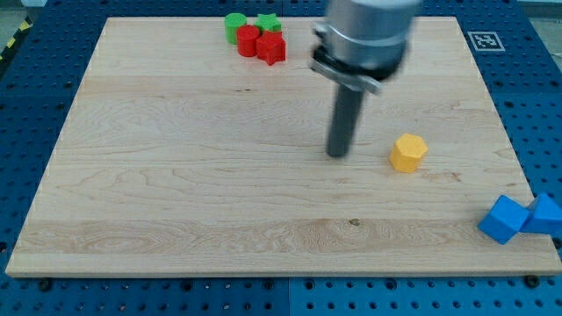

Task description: Move the yellow hexagon to the yellow heart

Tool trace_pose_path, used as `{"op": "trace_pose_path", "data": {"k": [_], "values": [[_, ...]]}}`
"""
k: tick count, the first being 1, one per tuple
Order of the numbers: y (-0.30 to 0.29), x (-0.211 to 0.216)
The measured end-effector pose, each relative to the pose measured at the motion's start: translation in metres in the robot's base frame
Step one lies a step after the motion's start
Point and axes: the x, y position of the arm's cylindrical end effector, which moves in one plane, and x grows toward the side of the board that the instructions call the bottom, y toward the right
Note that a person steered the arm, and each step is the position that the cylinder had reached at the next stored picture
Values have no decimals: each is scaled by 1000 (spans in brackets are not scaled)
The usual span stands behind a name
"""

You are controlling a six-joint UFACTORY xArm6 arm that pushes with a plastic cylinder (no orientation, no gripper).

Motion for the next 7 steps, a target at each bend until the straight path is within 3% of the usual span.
{"op": "trace_pose_path", "data": {"k": [1, 2, 3, 4, 5, 6, 7], "values": [[12, 26], [53, 104], [144, 73], [141, -39], [167, -55], [240, -17], [240, 25]]}}
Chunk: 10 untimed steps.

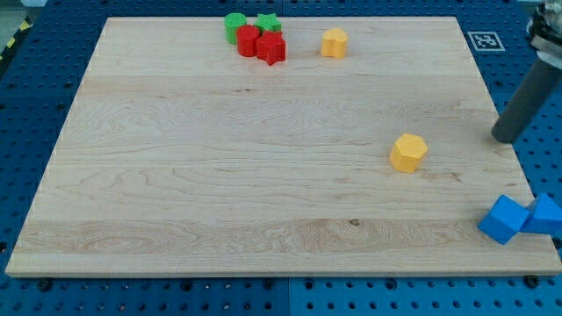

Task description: Move the yellow hexagon to the yellow heart

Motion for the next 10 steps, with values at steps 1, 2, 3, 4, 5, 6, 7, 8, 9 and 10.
{"op": "trace_pose_path", "data": {"k": [1, 2, 3, 4, 5, 6, 7, 8, 9, 10], "values": [[-39, 58], [-126, 51], [-175, -34], [-126, -11], [-95, 13], [-140, -77], [-172, -116], [-119, -78], [-149, -97], [-196, -142]]}}
